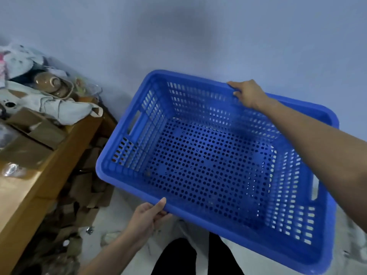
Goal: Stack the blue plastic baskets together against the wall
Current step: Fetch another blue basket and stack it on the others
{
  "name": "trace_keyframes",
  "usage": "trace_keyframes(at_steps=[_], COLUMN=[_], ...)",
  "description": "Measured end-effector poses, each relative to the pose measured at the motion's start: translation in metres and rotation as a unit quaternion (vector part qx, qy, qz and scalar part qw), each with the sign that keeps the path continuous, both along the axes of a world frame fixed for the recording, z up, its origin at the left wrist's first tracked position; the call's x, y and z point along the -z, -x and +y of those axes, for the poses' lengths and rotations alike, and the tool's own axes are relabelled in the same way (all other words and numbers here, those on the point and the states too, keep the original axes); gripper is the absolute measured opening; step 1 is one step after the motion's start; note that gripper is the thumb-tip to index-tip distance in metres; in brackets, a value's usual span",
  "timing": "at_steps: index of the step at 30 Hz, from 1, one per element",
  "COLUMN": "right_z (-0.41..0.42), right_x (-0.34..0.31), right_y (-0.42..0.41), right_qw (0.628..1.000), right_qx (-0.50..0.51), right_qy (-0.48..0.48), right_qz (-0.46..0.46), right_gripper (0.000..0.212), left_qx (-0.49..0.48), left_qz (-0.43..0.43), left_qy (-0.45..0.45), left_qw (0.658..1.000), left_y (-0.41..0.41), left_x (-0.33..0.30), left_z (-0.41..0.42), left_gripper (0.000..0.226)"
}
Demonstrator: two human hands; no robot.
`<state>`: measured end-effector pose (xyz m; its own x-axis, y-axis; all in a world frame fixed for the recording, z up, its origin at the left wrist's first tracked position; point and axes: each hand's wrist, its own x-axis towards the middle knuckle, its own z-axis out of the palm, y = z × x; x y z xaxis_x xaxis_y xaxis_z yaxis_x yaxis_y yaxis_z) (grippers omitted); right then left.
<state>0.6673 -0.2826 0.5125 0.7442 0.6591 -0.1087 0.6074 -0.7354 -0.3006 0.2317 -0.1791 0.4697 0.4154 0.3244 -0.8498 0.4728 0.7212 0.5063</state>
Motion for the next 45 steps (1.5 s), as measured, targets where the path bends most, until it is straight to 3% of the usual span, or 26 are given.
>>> trace_keyframes(at_steps=[6, 11, 14, 16, 18, 20, 21, 23, 24, 25, 27, 28, 30, 33, 35, 39, 45], right_z=[0.013, 0.013, 0.016, 0.013, 0.0, -0.022, -0.036, -0.069, -0.088, -0.107, -0.145, -0.162, -0.196, -0.235, -0.242, -0.231, -0.223], right_x=[0.018, 0.035, 0.035, 0.03, 0.025, 0.019, 0.017, 0.016, 0.016, 0.017, 0.019, 0.019, 0.024, 0.045, 0.058, 0.06, 0.059], right_y=[-0.02, -0.013, -0.005, 0.0, 0.004, 0.007, 0.009, 0.015, 0.02, 0.026, 0.039, 0.048, 0.066, 0.101, 0.12, 0.113, 0.114], right_qw=[0.999, 0.99, 0.985, 0.985, 0.986, 0.987, 0.988, 0.987, 0.986, 0.983, 0.975, 0.968, 0.95, 0.914, 0.888, 0.886, 0.887], right_qx=[-0.026, -0.046, -0.049, -0.05, -0.051, -0.029, -0.009, 0.042, 0.072, 0.106, 0.183, 0.222, 0.301, 0.403, 0.447, 0.451, 0.454], right_qy=[0.027, 0.055, 0.08, 0.082, 0.067, 0.042, 0.03, 0.013, 0.013, 0.019, 0.031, 0.033, 0.025, -0.014, -0.05, -0.086, -0.074], right_qz=[-0.007, -0.123, -0.147, -0.145, -0.146, -0.151, -0.153, -0.155, -0.153, -0.146, -0.123, -0.111, -0.074, 0.038, 0.099, 0.067, 0.044], right_gripper=[0.049, 0.048, 0.052, 0.053, 0.051, 0.048, 0.047, 0.045, 0.045, 0.047, 0.051, 0.053, 0.058, 0.064, 0.055, 0.034, 0.033], left_qx=[-0.019, -0.035, -0.009, 0.131, 0.394, 0.544, 0.548, 0.442, 0.374, 0.324, 0.29, 0.294, 0.338, 0.375, 0.371, 0.364, 0.345], left_qz=[0.01, 0.015, 0.024, 0.04, 0.044, 0.03, 0.032, 0.045, 0.05, 0.061, 0.108, 0.149, 0.191, 0.144, 0.132, 0.111, 0.099], left_qy=[0.002, -0.011, 0.02, 0.092, 0.134, 0.041, -0.043, -0.239, -0.343, -0.447, -0.596, -0.616, -0.592, -0.559, -0.585, -0.576, -0.599], left_qw=[1.0, 0.999, 0.999, 0.986, 0.908, 0.837, 0.834, 0.863, 0.86, 0.831, 0.741, 0.715, 0.706, 0.725, 0.709, 0.723, 0.716], left_y=[-0.021, -0.024, -0.025, -0.024, -0.025, -0.04, -0.055, -0.09, -0.109, -0.126, -0.152, -0.161, -0.169, -0.166, -0.162, -0.16, -0.157], left_x=[-0.003, -0.004, -0.01, -0.022, -0.041, -0.065, -0.075, -0.083, -0.082, -0.078, -0.061, -0.05, -0.032, -0.015, -0.009, -0.007, -0.003], left_z=[-0.012, -0.014, -0.008, 0.01, 0.042, 0.077, 0.094, 0.131, 0.149, 0.165, 0.189, 0.198, 0.206, 0.207, 0.214, 0.221, 0.212], left_gripper=[0.032, 0.032, 0.037, 0.039, 0.039, 0.039, 0.039, 0.042, 0.041, 0.037, 0.037, 0.048, 0.063, 0.042, 0.04, 0.031, 0.023])
